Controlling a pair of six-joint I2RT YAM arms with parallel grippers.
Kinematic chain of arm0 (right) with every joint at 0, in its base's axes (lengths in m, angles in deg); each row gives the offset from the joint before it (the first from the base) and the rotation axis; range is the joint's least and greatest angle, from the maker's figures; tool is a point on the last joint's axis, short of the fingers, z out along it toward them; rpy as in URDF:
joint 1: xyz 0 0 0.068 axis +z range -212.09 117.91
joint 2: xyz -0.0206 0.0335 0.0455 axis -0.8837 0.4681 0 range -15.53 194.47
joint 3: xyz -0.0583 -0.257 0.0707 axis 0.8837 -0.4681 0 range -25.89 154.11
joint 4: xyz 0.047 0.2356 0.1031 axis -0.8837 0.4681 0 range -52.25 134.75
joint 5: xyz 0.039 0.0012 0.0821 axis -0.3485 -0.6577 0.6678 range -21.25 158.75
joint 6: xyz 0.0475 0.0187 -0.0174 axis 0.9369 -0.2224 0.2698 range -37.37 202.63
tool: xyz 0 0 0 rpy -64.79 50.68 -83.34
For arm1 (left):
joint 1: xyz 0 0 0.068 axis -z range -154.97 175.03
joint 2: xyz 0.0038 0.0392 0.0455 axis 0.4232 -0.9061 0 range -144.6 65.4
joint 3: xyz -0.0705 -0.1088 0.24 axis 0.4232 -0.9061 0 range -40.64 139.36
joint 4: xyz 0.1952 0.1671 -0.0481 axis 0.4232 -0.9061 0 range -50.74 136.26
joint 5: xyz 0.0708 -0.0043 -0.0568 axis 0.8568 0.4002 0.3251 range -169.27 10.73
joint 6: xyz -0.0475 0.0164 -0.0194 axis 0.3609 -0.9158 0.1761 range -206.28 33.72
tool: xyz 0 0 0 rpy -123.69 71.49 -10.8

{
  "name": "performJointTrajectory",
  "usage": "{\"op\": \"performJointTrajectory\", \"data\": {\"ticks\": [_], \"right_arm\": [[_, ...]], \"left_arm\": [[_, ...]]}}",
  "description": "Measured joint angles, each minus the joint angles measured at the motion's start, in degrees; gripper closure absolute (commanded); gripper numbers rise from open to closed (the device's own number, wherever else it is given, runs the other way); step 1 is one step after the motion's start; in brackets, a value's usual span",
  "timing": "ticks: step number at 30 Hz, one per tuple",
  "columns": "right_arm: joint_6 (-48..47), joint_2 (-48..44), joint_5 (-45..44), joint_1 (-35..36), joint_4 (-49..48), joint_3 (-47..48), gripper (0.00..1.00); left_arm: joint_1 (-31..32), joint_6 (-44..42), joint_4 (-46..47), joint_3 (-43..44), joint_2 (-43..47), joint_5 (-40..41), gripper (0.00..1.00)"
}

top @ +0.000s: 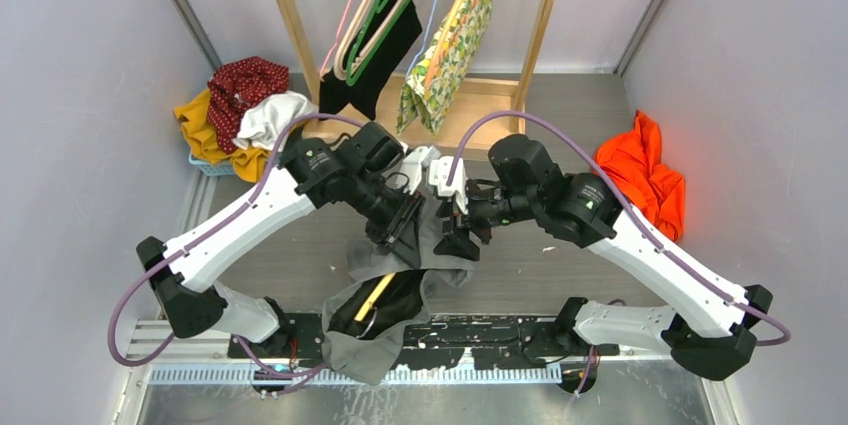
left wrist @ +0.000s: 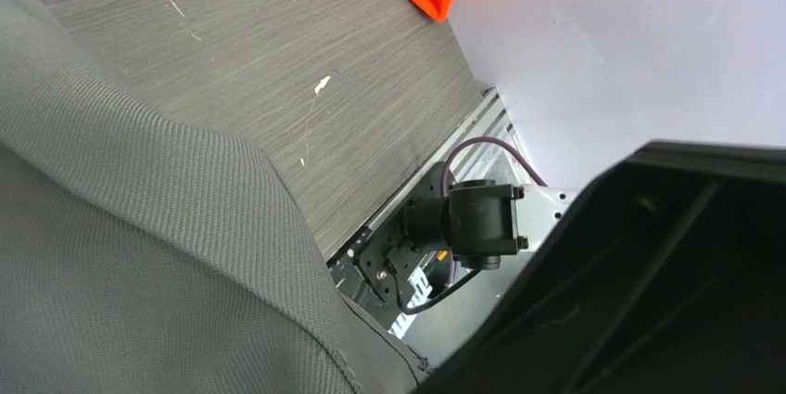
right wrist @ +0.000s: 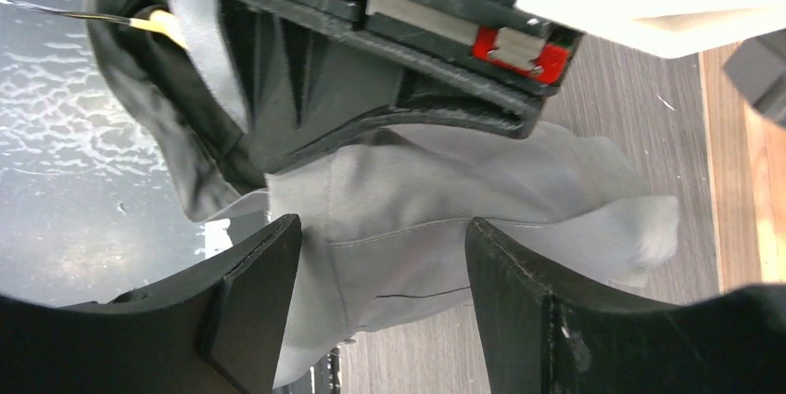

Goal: Place the skirt on the hanger
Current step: Pick up the hanger at the center of the board.

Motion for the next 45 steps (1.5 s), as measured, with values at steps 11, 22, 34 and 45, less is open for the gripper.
{"op": "performJointTrajectory", "data": {"ticks": [11, 22, 34, 45], "right_arm": [[-2.86, 0.98, -5.03, 0.92, -3.08, -0.68, 0.26], [-4.57, 5.05, -1.68, 4.61, -2.34, -0.20, 0.26], [-5.27, 7.78, -4.87, 9.84, 0.42, 2.67, 0.37], [-2.67, 6.08, -3.56, 11.54, -3.32, -1.40, 0.84]], "left_arm": [[2.75, 0.20, 0.61, -3.74, 1.07, -0.31, 1.00], [3.17, 1.05, 0.17, -3.80, 2.01, -1.70, 1.00], [3.08, 1.64, -2.82, -3.80, 2.54, -2.82, 1.00], [4.04, -1.46, -7.87, -2.51, 2.54, -1.60, 1.00]]}}
